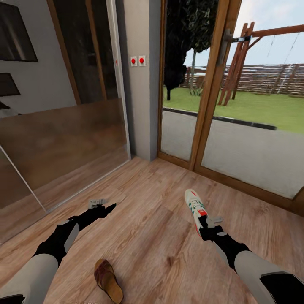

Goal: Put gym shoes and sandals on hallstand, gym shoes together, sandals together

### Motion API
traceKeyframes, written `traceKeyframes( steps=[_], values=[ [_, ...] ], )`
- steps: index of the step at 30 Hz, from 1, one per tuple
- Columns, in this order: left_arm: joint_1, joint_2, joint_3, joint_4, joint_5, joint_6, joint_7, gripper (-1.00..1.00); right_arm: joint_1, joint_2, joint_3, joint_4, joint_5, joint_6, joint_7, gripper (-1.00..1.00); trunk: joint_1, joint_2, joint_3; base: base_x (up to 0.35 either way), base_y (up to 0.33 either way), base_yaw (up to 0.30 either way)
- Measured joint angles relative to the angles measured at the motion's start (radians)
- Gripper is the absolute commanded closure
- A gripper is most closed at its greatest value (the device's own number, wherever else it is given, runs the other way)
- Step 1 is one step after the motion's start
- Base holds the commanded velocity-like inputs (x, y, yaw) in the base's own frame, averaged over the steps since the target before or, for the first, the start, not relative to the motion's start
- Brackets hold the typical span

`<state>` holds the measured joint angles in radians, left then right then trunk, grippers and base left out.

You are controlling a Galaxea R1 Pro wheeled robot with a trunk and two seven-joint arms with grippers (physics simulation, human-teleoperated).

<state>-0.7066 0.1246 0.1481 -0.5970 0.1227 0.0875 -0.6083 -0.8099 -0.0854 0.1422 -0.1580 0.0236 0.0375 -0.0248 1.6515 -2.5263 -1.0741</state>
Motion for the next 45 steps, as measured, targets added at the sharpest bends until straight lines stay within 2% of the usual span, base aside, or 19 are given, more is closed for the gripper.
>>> traceKeyframes(
  steps=[13, 32, 37, 45],
  values=[
    [0.000, 0.000, 0.000, 0.000, 0.000, 0.000, 0.000, -1.00, 0.000, 0.000, 0.000, 0.000, 0.000, 0.000, 0.000, 1.00, 0.000, 0.000, 0.000, 0.022, -0.034, 0.278],
    [0.000, -0.001, -0.002, 0.001, 0.001, 0.000, 0.002, -1.00, 0.000, 0.000, 0.001, 0.000, 0.001, 0.000, 0.000, 1.00, 0.000, 0.000, 0.000, 0.173, -0.301, 0.023],
    [0.000, -0.001, -0.001, 0.000, 0.000, 0.000, 0.001, -1.00, 0.000, 0.000, 0.003, 0.000, 0.002, -0.001, 0.000, 1.00, 0.000, 0.000, 0.000, 0.055, -0.105, 0.027],
    [0.000, 0.000, 0.000, 0.001, 0.000, 0.000, 0.002, -1.00, 0.000, 0.000, 0.004, 0.001, 0.003, -0.001, 0.000, 1.00, 0.000, 0.000, 0.000, 0.006, -0.011, 0.249]
  ],
)
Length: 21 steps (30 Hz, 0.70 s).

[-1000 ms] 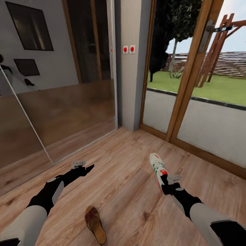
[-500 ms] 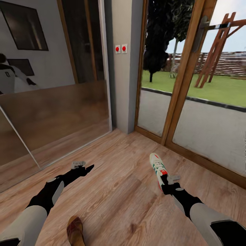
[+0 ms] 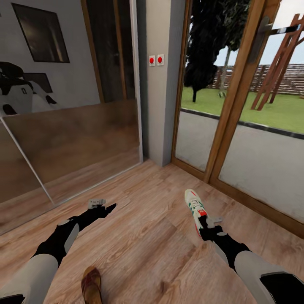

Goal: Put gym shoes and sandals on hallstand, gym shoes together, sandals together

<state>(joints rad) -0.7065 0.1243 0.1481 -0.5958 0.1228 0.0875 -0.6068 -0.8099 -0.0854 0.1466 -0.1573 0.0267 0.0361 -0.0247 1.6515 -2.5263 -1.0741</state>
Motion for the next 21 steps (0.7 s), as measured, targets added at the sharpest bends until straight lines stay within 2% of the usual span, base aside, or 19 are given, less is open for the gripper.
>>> traceKeyframes(
  steps=[10, 15, 21],
  values=[
    [0.000, 0.000, 0.000, 0.000, 0.000, 0.000, 0.000, -1.00, 0.000, 0.000, 0.000, 0.026, 0.002, -0.001, 0.000, 1.00, 0.000, 0.000, 0.000, 0.000, -0.001, 0.278],
    [0.000, -0.001, 0.000, 0.000, 0.000, 0.000, 0.000, -1.00, 0.000, 0.000, 0.000, 0.034, 0.002, -0.001, 0.000, 1.00, 0.000, 0.000, 0.000, 0.006, -0.011, 0.095],
    [0.000, -0.001, 0.000, 0.001, 0.000, 0.000, 0.000, -1.00, 0.000, 0.000, 0.000, 0.038, 0.002, -0.001, 0.000, 1.00, 0.000, 0.000, 0.000, 0.096, -0.189, 0.022]
  ],
)
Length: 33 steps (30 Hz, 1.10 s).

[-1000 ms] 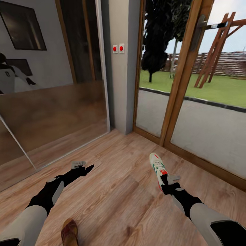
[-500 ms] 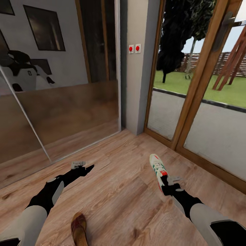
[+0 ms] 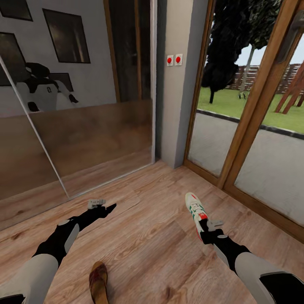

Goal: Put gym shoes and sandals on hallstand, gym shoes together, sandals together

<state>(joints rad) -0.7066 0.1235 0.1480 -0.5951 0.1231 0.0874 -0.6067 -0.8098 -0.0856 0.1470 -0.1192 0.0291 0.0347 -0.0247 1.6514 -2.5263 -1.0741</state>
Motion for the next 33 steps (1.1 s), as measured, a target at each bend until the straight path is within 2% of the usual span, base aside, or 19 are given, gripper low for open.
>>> traceKeyframes(
  steps=[11, 33],
  values=[
    [0.000, 0.000, 0.000, -0.001, 0.000, 0.000, 0.000, -1.00, 0.000, 0.000, 0.000, 0.001, 0.000, 0.000, 0.000, 1.00, 0.000, 0.000, 0.000, 0.013, -0.026, 0.230],
    [0.000, 0.001, 0.000, 0.000, 0.000, 0.000, 0.000, -1.00, 0.000, 0.006, 0.001, 0.013, 0.000, 0.000, 0.000, 1.00, 0.000, 0.000, 0.000, 0.000, -0.001, 0.102]
  ],
)
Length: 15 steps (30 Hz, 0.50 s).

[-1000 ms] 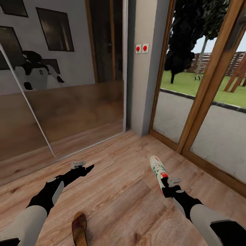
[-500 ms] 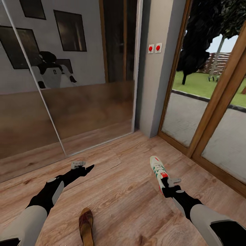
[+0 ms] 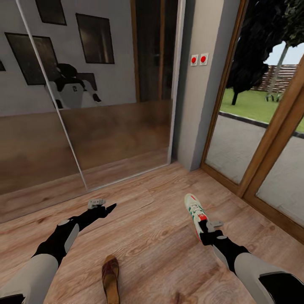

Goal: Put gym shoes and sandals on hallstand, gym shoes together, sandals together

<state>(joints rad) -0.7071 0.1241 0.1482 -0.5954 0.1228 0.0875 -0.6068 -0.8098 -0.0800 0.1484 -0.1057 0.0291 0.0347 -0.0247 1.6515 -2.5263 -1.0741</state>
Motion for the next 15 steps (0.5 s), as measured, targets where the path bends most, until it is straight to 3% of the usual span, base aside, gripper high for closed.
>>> traceKeyframes(
  steps=[11, 15],
  values=[
    [0.000, 0.002, 0.003, -0.001, 0.000, 0.000, -0.002, -1.00, -0.001, -0.007, 0.000, -0.001, 0.000, 0.005, -0.005, 1.00, 0.000, 0.000, 0.000, 0.000, 0.000, 0.014],
    [0.000, 0.002, 0.003, -0.001, -0.001, 0.003, 0.014, -1.00, -0.030, -0.010, -0.001, -0.034, 0.002, 0.071, -0.060, 1.00, 0.000, 0.000, 0.000, 0.000, 0.000, 0.000]
  ],
)
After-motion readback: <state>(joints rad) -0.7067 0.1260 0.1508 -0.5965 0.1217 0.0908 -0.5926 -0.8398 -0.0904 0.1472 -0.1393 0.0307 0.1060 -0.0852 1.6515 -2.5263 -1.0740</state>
